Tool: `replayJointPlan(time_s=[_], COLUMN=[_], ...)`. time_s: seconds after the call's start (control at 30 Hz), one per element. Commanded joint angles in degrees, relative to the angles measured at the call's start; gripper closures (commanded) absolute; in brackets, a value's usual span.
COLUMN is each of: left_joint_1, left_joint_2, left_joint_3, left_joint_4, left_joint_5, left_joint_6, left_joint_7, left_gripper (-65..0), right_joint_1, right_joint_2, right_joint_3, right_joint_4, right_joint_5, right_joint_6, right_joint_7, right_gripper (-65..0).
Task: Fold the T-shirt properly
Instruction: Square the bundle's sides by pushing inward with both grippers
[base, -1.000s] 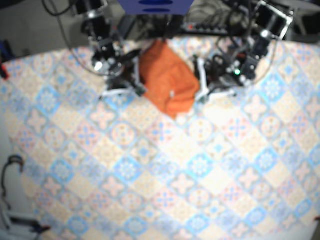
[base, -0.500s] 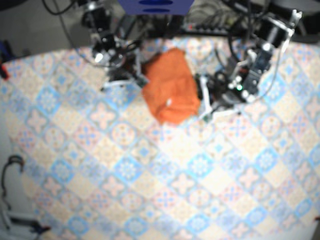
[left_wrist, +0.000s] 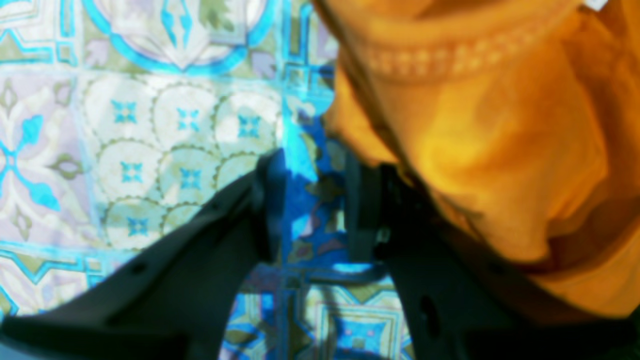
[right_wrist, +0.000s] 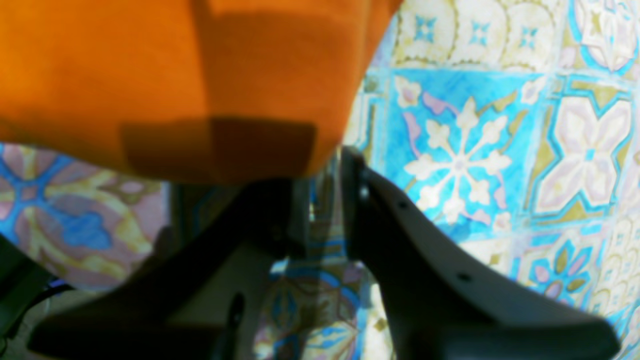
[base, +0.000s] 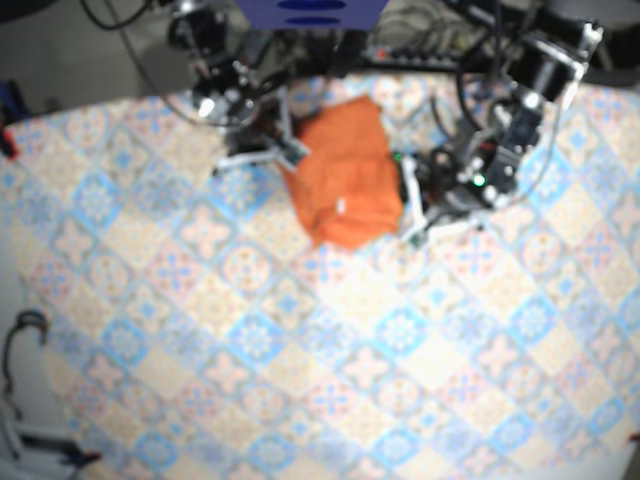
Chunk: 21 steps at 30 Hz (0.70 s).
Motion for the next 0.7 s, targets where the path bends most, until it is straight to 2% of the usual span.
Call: replayJointPlan(time_s=[0.0,0.13,0.47,0.6,0.67], left_joint_1=[-0.86,-0.95,-0.95,-0.69,-0.42], left_joint_2=[-0.41,-0.41,0.29,-0.23,-1.82], left_joint_3=[-0.4,-0.4,-0.66,-0.66,-0.66], left_joint_4=[0.66,0.66,1.1,2.77,4.26], left_joint_5=[-0.1,-0.1,-0.19,-0.37,-0.45], left_joint_6=[0.0,0.0,0.0,0.0,0.0], left_joint_7=[-0.79,-0.79,-0.88,-0.79,-0.7], left_gripper=[-20.0,-20.0,-20.0,-20.0,-20.0], right_joint_1=[0.08,0.17,0.17,0.08,-0.36], right_joint_2=[-0.26,-0.26,-0.09,0.62,0.97], right_joint_3=[-0.82,-2.66,-2.31,-2.31,-2.13], right_joint_4=[1.12,1.12,1.29,5.34,7.27], right_joint_5=[0.34,0.34,0.26,0.26,0.26], right_joint_6=[0.15,0.15,0.15,0.15,0.06], right_joint_7=[0.01,-0.96,-0.96,-1.05,-1.23], right_gripper=[-11.3,-11.3,-11.6,-11.7,-11.7])
